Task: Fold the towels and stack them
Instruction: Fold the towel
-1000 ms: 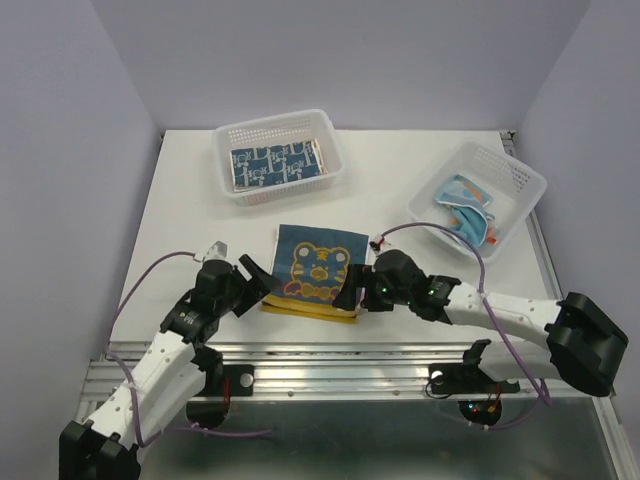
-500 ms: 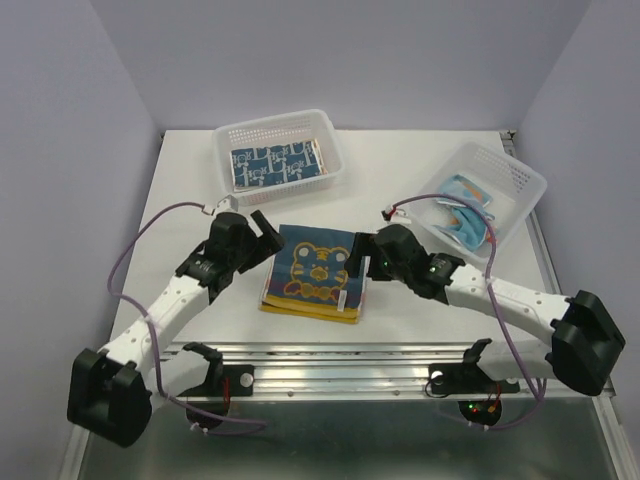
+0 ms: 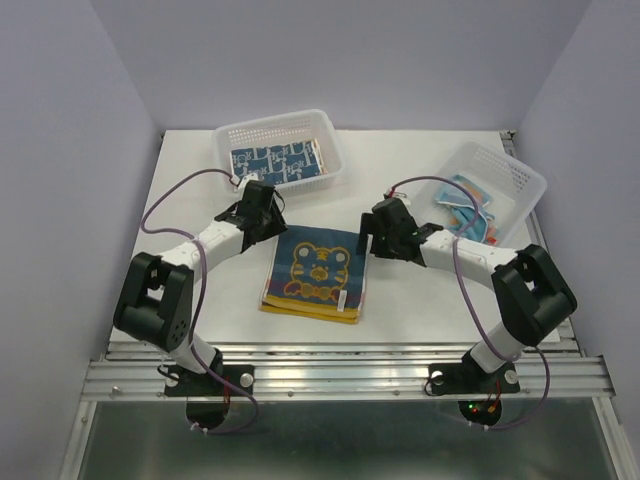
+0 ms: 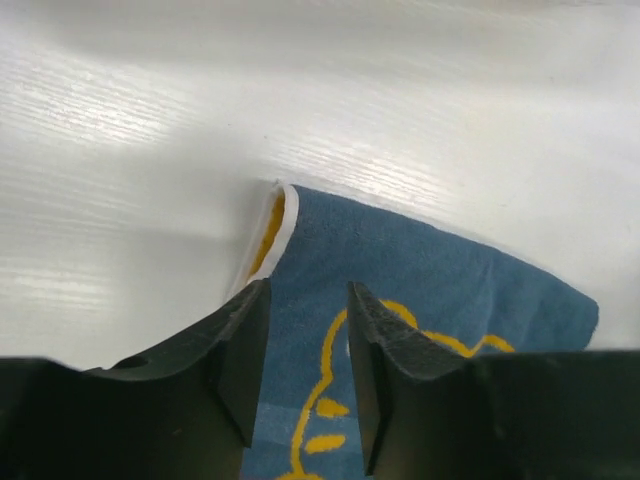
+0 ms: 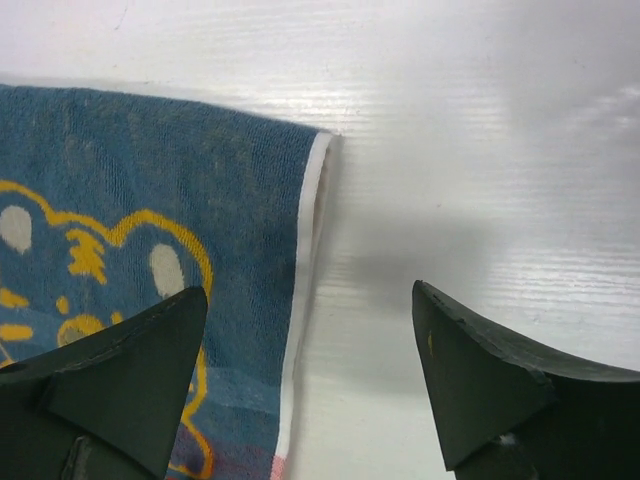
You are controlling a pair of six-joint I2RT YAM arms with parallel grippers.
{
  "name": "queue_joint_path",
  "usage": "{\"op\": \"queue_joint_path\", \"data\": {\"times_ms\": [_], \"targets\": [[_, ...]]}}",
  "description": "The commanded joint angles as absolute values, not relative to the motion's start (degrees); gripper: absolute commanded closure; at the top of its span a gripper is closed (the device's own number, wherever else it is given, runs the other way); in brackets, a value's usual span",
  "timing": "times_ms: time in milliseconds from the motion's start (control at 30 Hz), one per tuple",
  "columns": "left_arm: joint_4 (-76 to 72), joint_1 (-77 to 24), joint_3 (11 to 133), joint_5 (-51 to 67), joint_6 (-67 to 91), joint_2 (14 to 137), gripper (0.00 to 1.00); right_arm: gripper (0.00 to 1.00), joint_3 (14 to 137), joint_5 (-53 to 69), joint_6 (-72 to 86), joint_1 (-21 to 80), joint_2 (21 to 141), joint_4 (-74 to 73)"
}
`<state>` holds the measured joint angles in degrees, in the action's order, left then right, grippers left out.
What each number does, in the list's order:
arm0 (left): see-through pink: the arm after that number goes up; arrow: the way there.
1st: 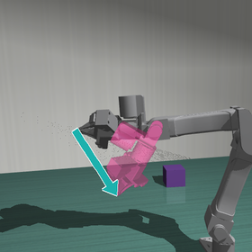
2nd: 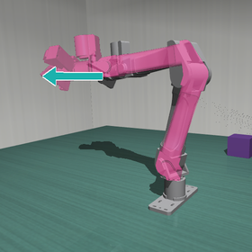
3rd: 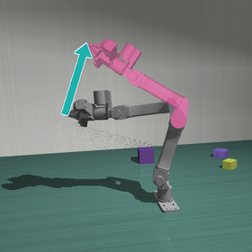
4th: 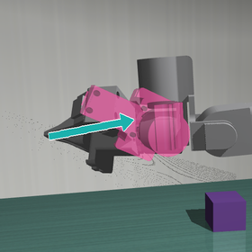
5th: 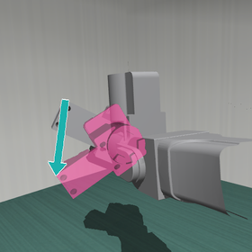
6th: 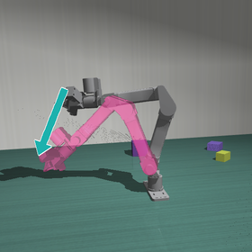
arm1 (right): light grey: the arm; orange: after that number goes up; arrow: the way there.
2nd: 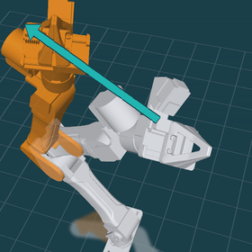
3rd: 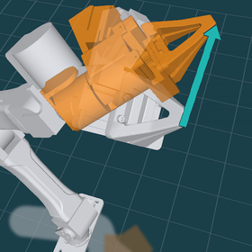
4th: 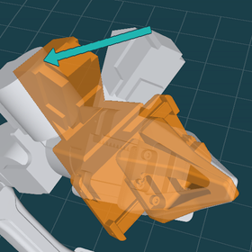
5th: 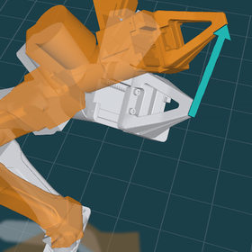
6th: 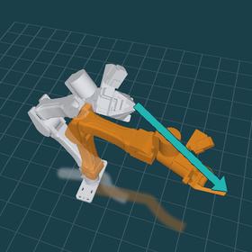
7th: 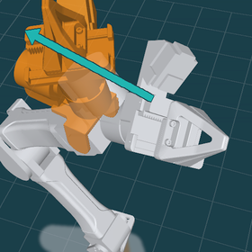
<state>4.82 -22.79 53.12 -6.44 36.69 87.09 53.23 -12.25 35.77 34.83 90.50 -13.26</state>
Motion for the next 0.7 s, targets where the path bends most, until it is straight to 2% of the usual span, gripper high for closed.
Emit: {"op": "queue_joint_path", "data": {"times_ms": [0, 233, 667], "targets": [[4.7, -22.9, 56.8, -8.4, 34.4, 91.0, 0.55, 0.17, 57.7, -10.9, 33.8, 33.0, 92.1, -10.8], [4.8, -22.9, 60.4, -9.0, 35.7, 98.2, 0.55, 0.23, 58.6, -10.1, 31.0, 32.1, 94.8, -8.6], [5.2, -22.9, 63.5, -9.3, 36.2, 103.5, 0.56, 0.33, 60.0, -12.4, 28.4, 31.6, 100.0, -6.4]]}}
